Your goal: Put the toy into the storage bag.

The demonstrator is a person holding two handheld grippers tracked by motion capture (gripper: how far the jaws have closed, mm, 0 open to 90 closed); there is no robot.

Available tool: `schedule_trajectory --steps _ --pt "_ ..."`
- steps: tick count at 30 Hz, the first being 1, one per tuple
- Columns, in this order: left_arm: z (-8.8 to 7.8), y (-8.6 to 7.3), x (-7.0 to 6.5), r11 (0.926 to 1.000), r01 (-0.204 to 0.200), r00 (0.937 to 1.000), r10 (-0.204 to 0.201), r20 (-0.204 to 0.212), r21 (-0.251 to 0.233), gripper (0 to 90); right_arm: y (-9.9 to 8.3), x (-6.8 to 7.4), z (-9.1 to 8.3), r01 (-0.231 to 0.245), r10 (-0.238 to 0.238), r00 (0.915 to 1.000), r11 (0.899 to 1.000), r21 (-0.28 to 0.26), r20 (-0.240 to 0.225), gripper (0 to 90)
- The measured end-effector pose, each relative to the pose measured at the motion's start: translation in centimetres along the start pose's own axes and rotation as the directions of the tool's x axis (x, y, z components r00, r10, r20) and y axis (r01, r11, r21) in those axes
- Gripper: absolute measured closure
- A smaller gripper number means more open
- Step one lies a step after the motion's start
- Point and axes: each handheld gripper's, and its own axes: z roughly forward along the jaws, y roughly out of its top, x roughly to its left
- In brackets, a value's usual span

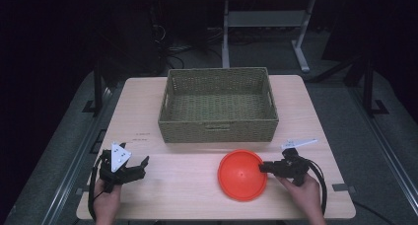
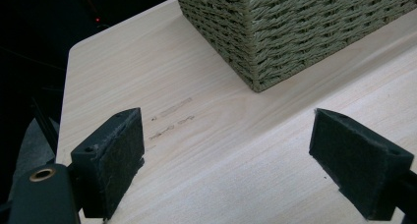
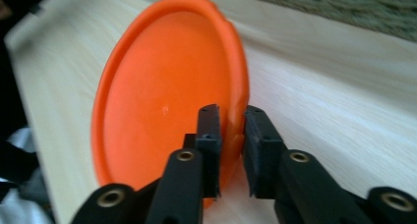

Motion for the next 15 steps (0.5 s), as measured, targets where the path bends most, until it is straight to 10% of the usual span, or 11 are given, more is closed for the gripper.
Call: schedule_trajectory --steps 15 --pt "-0.3 -0.2 0.3 0.9998 0.019 0.9998 -0.019 -0.011 -0.004 12.9 3.0 1.6 -1.0 0.039 -0.036 0.9966 0.998 0.039 -0.074 81.9"
